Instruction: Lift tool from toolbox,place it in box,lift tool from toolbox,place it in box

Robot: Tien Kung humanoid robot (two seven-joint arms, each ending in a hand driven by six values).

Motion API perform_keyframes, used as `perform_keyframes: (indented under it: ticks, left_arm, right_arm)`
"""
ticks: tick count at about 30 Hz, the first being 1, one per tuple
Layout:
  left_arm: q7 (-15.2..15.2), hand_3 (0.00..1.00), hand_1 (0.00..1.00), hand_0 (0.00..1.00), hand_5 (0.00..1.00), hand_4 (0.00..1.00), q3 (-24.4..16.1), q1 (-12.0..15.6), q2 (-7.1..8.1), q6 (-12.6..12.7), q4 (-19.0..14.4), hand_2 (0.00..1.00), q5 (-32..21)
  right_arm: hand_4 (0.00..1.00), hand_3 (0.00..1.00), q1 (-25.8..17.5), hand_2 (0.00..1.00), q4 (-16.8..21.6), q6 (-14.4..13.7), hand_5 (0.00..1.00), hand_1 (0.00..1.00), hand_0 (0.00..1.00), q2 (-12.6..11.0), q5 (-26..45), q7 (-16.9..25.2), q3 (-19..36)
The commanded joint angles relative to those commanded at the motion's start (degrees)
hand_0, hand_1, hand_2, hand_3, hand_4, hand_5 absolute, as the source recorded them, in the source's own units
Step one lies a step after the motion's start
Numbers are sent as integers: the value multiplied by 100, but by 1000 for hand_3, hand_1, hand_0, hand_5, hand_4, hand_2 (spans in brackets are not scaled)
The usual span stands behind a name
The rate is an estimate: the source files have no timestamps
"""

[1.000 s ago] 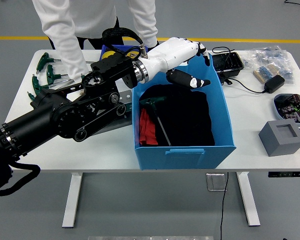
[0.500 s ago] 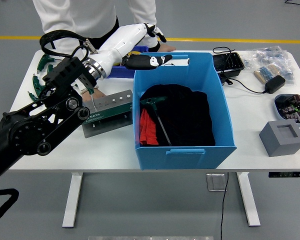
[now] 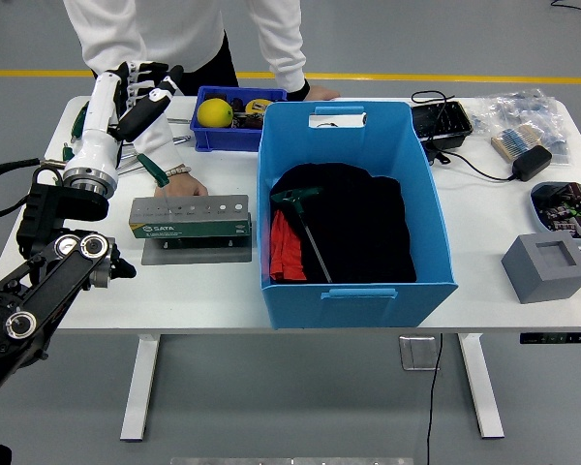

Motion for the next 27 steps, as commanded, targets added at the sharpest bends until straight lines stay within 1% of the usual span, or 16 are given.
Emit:
perform_keyframes:
  ticks: [1, 2, 4, 7, 8, 9, 10, 12, 13, 14, 18, 19, 20, 21, 23, 27]
  left_arm:
    - [-60, 677, 484, 428, 673, 776, -9, 86, 27, 0, -41, 612, -261]
    - [-96, 722, 451, 386, 720, 747, -19, 151, 50, 0, -73, 599, -484]
    - [-117, 722, 451, 386, 720, 747, -46, 269, 97, 0, -136, 599, -968]
    - [-30, 722, 451, 386, 720, 747, -112, 465, 161, 0, -257, 599, -1639]
    - [3, 751, 429, 372, 749, 727, -130, 526, 176, 0, -293, 575, -1937]
    - [35, 751, 429, 372, 749, 727, -142, 580, 186, 0, -320, 575, -2086]
    - [61, 751, 429, 372, 749, 727, -153, 656, 197, 0, -356, 575, -2421]
    - [43, 751, 429, 372, 749, 727, -168, 742, 196, 0, -382, 575, -2853]
    - [-6, 751, 429, 372, 749, 727, -185, 803, 184, 0, -383, 575, -3108]
    - [-45, 755, 430, 369, 773, 715, -198, 841, 173, 0, -378, 571, -3319]
    - [-261, 755, 430, 369, 773, 715, -274, 991, 115, 0, -324, 571, -4064]
    - [-306, 755, 430, 369, 773, 715, -288, 1020, 102, 0, -307, 571, -4205]
    - [-339, 740, 420, 367, 740, 715, -299, 1041, 93, 0, -292, 564, -4281]
    - [-383, 740, 420, 367, 740, 715, -307, 1066, 85, 0, -275, 564, -4310]
    - [-438, 740, 420, 367, 740, 715, -319, 1090, 71, 0, -237, 564, -4238]
    - [-442, 743, 419, 362, 747, 718, -298, 1067, 59, 0, -137, 559, -4308]
  right_arm:
    - [834, 619, -1, 768, 0, 1, 749, 699, 711, 1, -8, 0, 13]
    - [833, 619, -2, 767, 0, 2, 750, 699, 712, 1, -6, 3, 15]
    - [833, 619, -2, 767, 0, 3, 750, 699, 712, 0, 11, 10, 7]
    - [833, 619, 2, 767, 0, -1, 750, 699, 712, 1, 3, 15, 29]
    - [833, 619, 1, 766, 0, -2, 750, 700, 712, 2, -6, 15, 43]
    - [833, 619, 0, 766, 0, -3, 750, 700, 712, 2, -16, 14, 55]
    - [833, 619, 0, 766, 0, -2, 750, 700, 712, 1, -19, 14, 57]
    - [833, 619, 1, 766, 0, -4, 750, 700, 712, 2, -24, 13, 59]
    - [833, 619, 1, 766, 0, -7, 750, 700, 712, 5, -32, 10, 69]
    - [832, 619, 1, 766, 0, -8, 753, 699, 711, 7, -36, 7, 75]
    - [832, 619, 2, 766, 0, -10, 753, 699, 711, 10, -22, 5, 52]
    - [832, 619, 2, 766, 0, -11, 753, 699, 711, 11, -26, 4, 57]
    - [830, 617, 2, 766, 0, -12, 753, 699, 711, 12, -28, 2, 61]
    - [830, 617, 1, 766, 0, -12, 753, 699, 711, 14, -31, 0, 64]
    - [830, 617, 4, 766, 0, -11, 753, 699, 711, 14, -34, -1, 59]
    - [829, 617, 4, 766, 0, -13, 757, 698, 710, 18, -48, -5, 73]
